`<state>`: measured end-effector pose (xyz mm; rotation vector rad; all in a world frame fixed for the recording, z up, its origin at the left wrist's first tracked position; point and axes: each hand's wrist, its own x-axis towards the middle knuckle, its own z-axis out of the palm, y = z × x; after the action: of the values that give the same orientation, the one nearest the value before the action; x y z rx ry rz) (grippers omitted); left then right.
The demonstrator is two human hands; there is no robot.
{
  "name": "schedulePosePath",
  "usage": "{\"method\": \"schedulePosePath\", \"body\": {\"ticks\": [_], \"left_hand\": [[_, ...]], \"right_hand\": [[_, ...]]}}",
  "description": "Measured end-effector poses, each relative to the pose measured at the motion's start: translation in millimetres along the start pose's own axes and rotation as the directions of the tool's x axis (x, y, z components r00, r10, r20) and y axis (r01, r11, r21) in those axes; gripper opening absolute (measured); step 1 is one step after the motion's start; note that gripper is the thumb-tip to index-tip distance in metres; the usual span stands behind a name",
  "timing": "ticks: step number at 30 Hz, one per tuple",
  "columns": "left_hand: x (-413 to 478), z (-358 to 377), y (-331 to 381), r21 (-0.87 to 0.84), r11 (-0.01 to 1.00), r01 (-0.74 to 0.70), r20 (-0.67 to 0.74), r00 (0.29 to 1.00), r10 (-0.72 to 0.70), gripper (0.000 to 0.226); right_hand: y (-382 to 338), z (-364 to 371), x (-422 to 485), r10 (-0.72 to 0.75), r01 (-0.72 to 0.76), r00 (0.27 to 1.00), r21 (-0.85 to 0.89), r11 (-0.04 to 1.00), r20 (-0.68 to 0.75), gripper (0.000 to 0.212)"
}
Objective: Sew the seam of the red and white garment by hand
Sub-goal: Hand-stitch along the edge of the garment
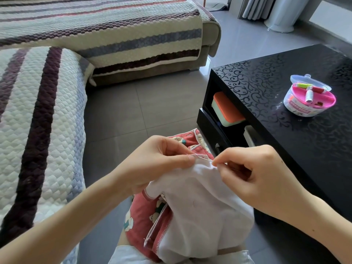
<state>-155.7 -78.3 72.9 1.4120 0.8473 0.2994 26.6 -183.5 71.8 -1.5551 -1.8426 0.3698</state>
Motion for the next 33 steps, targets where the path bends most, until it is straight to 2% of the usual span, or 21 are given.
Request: {"method": "schedulePosePath", "body": {"ticks": [2, 14, 17, 20, 24, 27, 29, 33], "left_hand": [[-0.6, 0.3, 0.8, 0.001, 1.000, 0.003, -0.008, 1.000, -0.003, 0.005], [-0.5, -1.0, 0.8, 0.006, 1.000, 0.000, -0.005, 1.000, 0.000, 0.005], [-0.2, -1.2, -0.3, 0.002, 1.000, -0.004, 0.007, 1.000, 0.004, 0.005], [0.2, -1.4, -1.3, 0.007, 1.000, -0.009, 0.017, 1.000, 0.009, 0.015], [0.0, -1.1, -1.5, 0.016, 1.000, -0.018, 0.022, 1.000, 0.017, 0.015], [-0.6, -0.9, -1.6, 0.025, 0.999, -0.020, 0.023, 1.000, 0.019, 0.016], [-0.8, -0.7, -1.3, 0.037, 0.999, -0.027, 0.024, 0.999, 0.026, 0.015], [0.5, 1.1, -1.7, 0.104, 0.992, -0.067, 0.007, 0.998, 0.066, 0.012]], "right_hand": [[-0.9, -0.8, -0.5, 0.001, -0.001, 1.000, 0.006, 1.000, 0.006, 0.020], [-0.6, -3.6, 0.9, 0.010, -0.008, 0.999, -0.043, 0.999, 0.038, 0.011], [-0.7, -4.3, 0.6, 0.007, -0.004, 0.999, -0.048, 0.999, 0.047, 0.018], [-0.6, -4.7, 0.6, 0.008, -0.005, 0.999, -0.059, 0.998, 0.053, 0.020], [-1.6, -5.0, 1.1, 0.021, -0.016, 0.998, -0.082, 0.997, 0.066, 0.015], [-3.3, -4.9, 2.1, 0.030, -0.021, 0.996, -0.108, 0.994, 0.079, 0.011], [-4.6, -5.3, 2.7, 0.026, -0.014, 0.996, -0.134, 0.991, 0.088, 0.016], [-10.0, -3.5, 4.7, 0.024, 0.008, 0.992, -0.253, 0.967, 0.122, 0.016]]}}
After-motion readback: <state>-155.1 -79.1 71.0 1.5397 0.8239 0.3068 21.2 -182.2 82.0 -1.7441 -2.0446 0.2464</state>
